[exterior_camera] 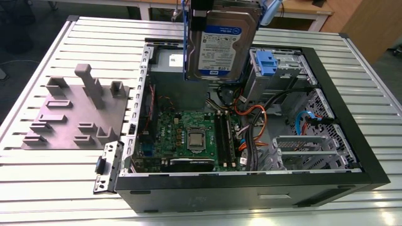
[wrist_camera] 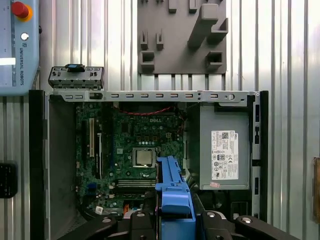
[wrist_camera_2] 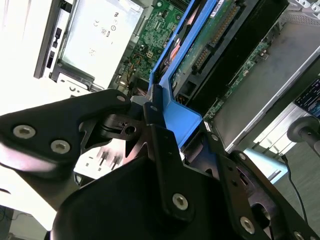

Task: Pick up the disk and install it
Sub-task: 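Insert the disk into the insertion slot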

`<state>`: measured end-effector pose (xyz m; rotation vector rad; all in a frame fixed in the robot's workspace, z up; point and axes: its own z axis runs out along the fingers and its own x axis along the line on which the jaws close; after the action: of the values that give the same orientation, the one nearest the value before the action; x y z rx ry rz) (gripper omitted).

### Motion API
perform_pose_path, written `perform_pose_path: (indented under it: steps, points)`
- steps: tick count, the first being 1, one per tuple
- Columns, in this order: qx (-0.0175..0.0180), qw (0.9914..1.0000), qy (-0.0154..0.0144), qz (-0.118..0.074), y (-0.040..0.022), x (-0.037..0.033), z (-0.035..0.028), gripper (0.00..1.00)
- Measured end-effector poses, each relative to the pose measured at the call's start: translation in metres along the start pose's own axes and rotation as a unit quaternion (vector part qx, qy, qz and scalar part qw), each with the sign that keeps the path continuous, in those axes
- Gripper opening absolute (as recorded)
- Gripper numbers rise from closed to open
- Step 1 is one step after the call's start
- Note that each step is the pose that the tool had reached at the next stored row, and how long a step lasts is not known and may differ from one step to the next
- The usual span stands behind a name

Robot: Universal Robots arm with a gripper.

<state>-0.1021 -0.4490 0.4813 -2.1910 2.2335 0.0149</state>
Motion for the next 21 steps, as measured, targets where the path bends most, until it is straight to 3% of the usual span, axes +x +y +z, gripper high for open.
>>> perform_pose_path:
  steps: [21]
  points:
    - [0.0000, 1.00000, -0.0001, 0.001, -0.0002, 0.0092, -0.0001, 0.37]
